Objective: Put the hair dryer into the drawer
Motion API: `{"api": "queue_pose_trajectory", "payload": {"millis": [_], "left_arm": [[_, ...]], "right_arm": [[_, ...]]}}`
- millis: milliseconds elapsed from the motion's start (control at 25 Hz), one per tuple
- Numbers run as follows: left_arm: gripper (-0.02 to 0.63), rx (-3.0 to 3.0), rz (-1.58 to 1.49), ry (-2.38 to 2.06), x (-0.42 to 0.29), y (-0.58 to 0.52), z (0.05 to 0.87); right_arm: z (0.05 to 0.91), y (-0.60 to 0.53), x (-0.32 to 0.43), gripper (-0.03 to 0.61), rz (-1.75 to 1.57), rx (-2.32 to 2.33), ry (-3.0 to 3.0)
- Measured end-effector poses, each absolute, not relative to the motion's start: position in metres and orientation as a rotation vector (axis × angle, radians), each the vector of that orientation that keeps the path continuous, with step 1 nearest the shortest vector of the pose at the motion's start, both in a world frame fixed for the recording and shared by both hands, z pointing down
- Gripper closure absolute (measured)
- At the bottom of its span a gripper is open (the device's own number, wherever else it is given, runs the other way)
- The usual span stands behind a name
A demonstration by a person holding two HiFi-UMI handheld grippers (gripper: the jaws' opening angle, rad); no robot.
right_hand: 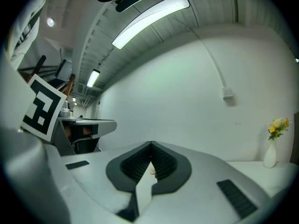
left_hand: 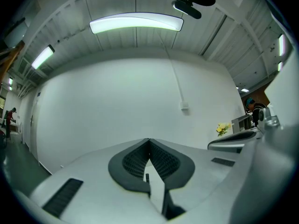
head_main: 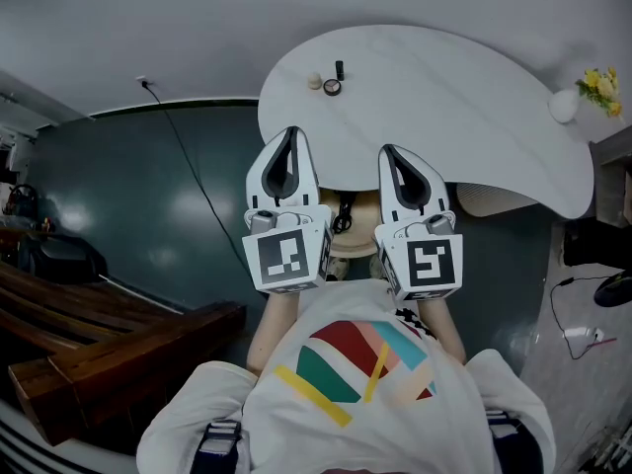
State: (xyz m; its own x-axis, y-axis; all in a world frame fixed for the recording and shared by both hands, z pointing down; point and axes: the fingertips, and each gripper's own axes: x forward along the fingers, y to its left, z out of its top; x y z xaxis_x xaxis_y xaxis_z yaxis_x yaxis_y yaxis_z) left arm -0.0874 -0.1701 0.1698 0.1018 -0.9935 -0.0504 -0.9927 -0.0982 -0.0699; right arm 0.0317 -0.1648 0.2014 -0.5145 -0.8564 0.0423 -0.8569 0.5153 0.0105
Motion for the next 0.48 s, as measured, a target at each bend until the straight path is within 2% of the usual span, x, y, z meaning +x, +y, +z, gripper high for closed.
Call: {"api": "queue_pose_trajectory", "payload": {"millis": [480], "left_arm": [[0.597,-2.324,-0.029,2.037,-0.095,-0.167,0.174]], "right_arm": [[0.200,-0.161,0.011,0.567,-0.018,1.470,-2.705]]}}
